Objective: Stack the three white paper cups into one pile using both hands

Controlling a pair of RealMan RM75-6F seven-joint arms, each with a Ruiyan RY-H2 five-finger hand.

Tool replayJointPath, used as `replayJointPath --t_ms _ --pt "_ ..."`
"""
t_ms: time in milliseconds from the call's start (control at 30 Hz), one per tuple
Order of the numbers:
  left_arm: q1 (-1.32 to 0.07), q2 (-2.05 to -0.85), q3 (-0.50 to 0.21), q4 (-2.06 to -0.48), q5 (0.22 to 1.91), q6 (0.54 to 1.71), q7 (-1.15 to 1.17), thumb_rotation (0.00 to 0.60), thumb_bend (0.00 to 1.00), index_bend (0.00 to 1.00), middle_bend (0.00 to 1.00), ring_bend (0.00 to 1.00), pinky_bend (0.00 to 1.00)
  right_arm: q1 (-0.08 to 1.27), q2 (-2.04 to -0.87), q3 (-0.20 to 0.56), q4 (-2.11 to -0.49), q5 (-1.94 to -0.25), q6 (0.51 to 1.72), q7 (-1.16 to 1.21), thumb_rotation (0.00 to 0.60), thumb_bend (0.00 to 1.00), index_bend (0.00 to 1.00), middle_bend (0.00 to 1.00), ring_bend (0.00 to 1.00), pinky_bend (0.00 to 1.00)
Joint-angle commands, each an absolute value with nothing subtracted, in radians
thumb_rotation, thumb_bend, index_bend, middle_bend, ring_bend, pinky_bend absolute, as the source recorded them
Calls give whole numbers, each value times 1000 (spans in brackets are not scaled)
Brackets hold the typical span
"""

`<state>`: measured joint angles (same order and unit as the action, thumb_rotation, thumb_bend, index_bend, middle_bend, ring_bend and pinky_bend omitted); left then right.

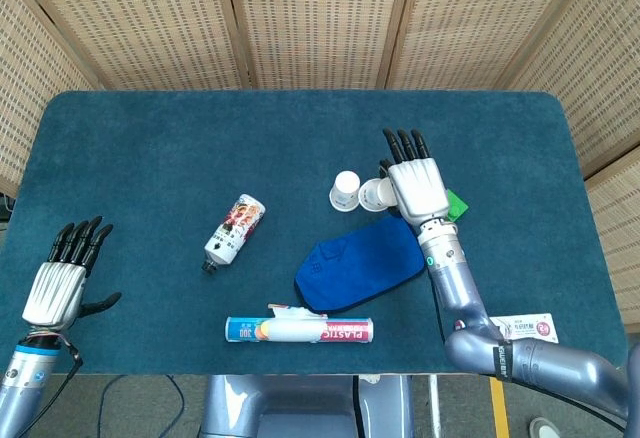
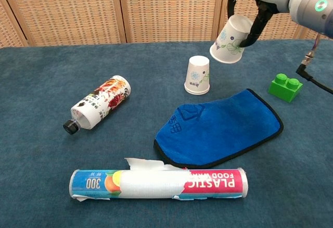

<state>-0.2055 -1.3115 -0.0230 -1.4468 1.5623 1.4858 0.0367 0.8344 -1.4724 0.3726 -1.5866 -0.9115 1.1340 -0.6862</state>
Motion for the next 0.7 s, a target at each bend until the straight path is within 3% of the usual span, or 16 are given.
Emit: replayJointPath --t_ms 33,700 --pt "-206 -1312 -23 -1444 1560 1481 33 600 59 56 0 0 0 860 -1497 384 -1560 -906 1126 -683 600 233 538 128 0 82" --pt "-214 -1316 -48 -1410 1517 1444 9 600 60 55 0 0 0 1011 -1659 405 -1257 -828 1004 -641 600 233 555 136 0 94"
